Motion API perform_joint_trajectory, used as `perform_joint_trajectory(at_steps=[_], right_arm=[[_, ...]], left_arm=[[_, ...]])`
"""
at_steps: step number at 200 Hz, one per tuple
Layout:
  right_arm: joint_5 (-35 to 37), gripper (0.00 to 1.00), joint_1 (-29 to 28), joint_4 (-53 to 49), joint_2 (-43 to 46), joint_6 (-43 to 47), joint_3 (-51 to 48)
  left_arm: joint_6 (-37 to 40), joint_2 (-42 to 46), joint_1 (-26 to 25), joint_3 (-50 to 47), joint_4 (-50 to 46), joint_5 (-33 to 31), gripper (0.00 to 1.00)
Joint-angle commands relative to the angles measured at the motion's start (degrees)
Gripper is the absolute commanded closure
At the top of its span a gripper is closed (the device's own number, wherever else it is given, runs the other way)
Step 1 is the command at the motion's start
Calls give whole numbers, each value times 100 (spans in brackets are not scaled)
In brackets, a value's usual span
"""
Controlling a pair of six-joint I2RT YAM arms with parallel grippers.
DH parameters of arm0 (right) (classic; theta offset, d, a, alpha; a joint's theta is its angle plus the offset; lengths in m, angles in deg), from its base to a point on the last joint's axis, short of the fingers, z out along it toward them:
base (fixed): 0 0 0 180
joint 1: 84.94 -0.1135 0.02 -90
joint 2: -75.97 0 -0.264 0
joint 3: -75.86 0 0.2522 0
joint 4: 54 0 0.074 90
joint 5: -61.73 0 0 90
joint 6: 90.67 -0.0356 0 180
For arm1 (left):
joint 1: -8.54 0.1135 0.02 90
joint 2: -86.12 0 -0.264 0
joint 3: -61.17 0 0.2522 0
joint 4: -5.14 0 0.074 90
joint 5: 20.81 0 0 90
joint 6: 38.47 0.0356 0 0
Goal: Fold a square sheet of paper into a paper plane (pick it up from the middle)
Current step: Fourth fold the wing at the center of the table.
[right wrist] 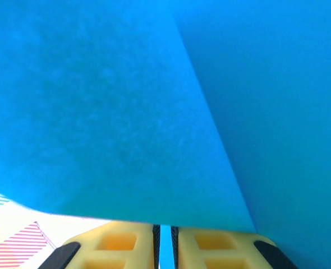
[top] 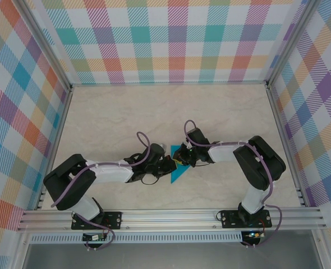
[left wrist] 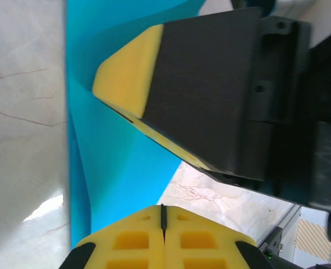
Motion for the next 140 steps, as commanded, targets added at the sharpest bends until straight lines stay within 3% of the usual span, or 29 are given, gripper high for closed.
perform_joint_trajectory(at_steps=[1, 95, 140], right_arm=[[281, 83, -43, -1187, -191, -74, -209], [342, 83, -42, -1260, -141, 67, -172], [279, 81, 35, -1420, 12, 527, 178]], left_arm=[[-86, -196, -3, 169, 192, 27, 100], [-35, -653, 4, 234, -46, -322, 100], [-48, -835, -77, 111, -766, -566, 100]])
